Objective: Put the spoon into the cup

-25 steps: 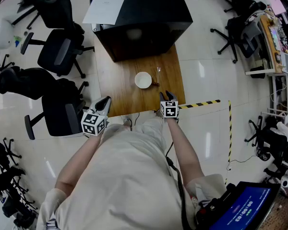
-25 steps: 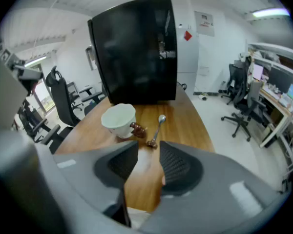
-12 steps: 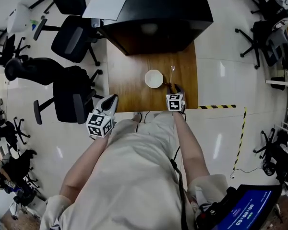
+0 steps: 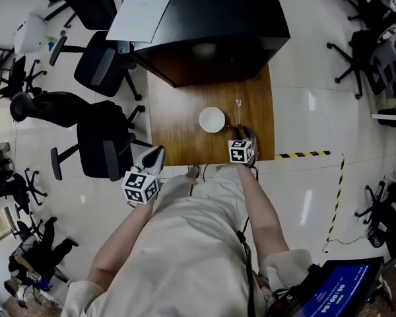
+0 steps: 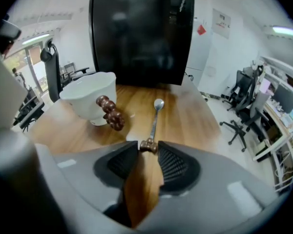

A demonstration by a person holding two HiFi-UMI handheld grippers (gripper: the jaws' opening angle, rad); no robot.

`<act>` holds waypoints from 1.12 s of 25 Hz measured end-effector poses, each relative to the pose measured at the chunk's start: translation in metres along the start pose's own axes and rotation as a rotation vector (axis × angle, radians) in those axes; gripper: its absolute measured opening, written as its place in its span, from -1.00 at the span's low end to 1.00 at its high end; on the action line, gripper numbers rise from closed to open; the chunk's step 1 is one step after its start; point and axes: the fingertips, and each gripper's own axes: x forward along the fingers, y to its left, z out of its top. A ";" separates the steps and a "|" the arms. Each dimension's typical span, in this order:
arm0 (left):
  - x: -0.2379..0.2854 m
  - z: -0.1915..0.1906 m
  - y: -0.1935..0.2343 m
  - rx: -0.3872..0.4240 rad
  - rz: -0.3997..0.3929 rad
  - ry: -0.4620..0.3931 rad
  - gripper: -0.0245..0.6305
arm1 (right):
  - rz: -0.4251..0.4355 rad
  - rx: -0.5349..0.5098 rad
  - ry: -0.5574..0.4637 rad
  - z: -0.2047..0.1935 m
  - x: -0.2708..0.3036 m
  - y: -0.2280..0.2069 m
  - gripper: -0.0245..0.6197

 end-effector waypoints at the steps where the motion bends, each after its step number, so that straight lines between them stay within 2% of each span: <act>1: 0.001 0.001 -0.002 0.003 -0.001 0.001 -0.93 | 0.008 0.001 -0.010 0.001 0.000 -0.001 -0.52; 7: 0.003 0.005 -0.005 0.018 0.007 -0.005 -0.93 | 0.031 0.022 0.007 -0.001 0.008 -0.008 -0.48; 13: 0.001 0.009 -0.006 0.023 0.020 -0.015 -0.93 | 0.042 0.057 -0.008 -0.003 0.000 -0.017 -0.53; 19: 0.006 0.025 -0.003 0.036 0.013 -0.044 -0.93 | 0.053 0.099 -0.118 0.028 -0.035 -0.028 -0.54; 28: 0.008 0.035 -0.005 0.034 -0.024 -0.082 -0.93 | 0.106 0.051 -0.242 0.073 -0.107 -0.016 -0.54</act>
